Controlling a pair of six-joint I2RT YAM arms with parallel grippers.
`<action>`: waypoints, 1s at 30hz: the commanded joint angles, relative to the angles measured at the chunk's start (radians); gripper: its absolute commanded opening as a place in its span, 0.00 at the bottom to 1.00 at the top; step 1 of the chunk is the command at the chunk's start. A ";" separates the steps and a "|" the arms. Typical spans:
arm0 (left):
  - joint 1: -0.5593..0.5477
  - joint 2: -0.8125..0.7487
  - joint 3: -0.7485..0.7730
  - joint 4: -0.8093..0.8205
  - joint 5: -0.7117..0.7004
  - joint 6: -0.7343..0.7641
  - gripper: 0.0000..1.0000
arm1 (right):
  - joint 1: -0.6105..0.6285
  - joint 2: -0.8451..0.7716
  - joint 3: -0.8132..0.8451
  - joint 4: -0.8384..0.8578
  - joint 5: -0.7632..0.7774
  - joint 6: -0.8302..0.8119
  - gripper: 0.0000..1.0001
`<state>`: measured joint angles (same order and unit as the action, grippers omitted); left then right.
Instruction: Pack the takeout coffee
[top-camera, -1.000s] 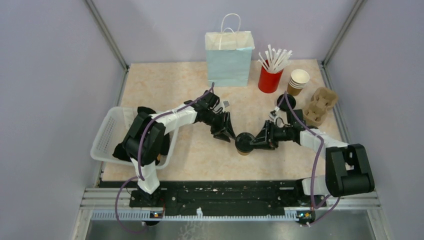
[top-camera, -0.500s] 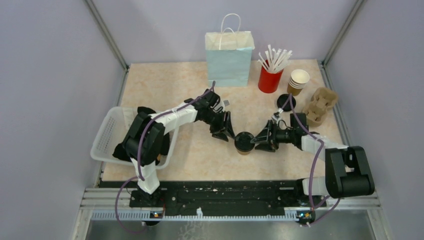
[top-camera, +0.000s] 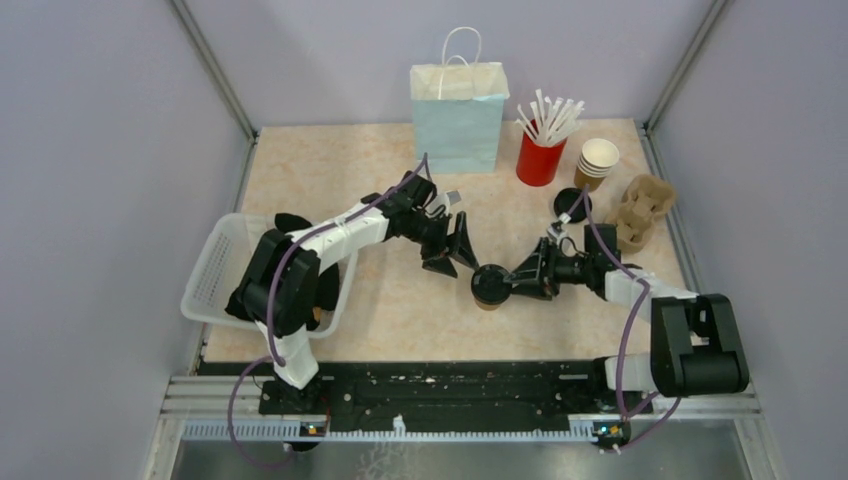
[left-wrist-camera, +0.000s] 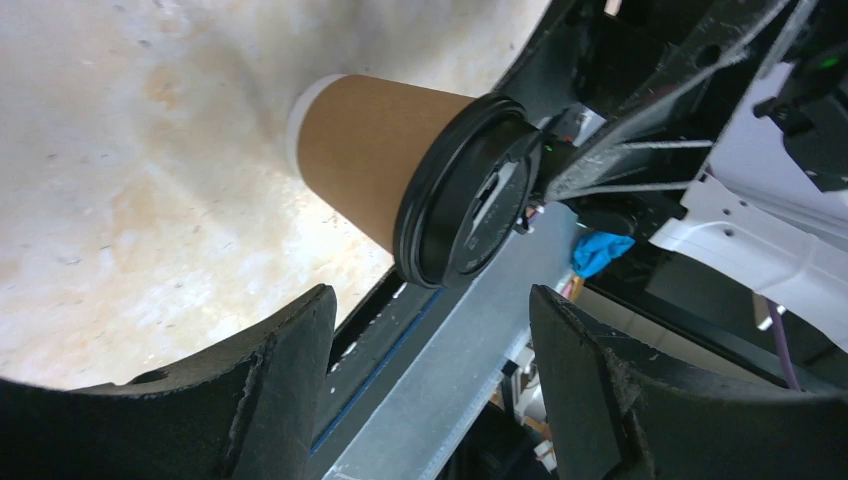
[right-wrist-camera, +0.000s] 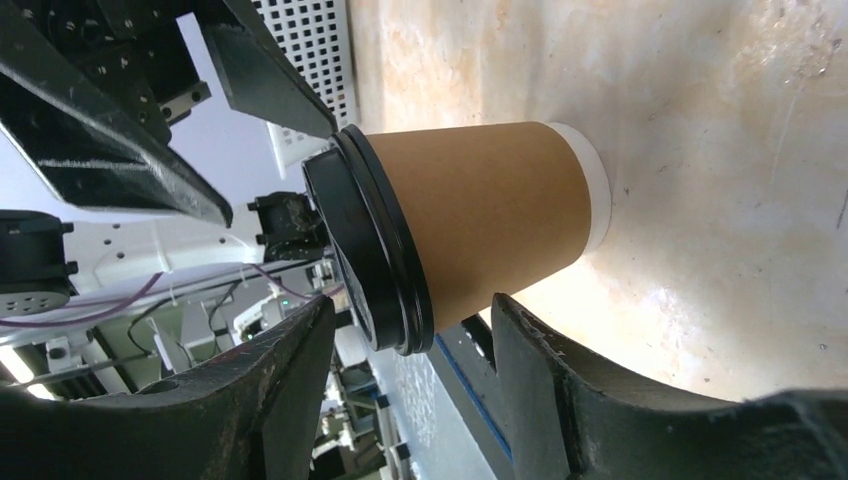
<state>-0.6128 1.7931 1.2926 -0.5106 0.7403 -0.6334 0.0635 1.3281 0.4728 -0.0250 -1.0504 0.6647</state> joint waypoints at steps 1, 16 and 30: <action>0.000 -0.007 -0.051 0.150 0.128 -0.035 0.78 | -0.019 0.026 -0.002 0.091 -0.027 0.017 0.58; -0.002 0.060 -0.090 0.102 0.046 0.006 0.62 | -0.019 0.044 -0.027 0.089 -0.002 0.009 0.57; -0.002 0.040 -0.076 0.115 0.047 -0.025 0.64 | 0.050 -0.027 -0.030 -0.091 -0.022 -0.060 0.79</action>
<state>-0.6113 1.8442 1.2045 -0.4030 0.8223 -0.6640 0.0792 1.2881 0.4522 -0.1181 -1.0645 0.6273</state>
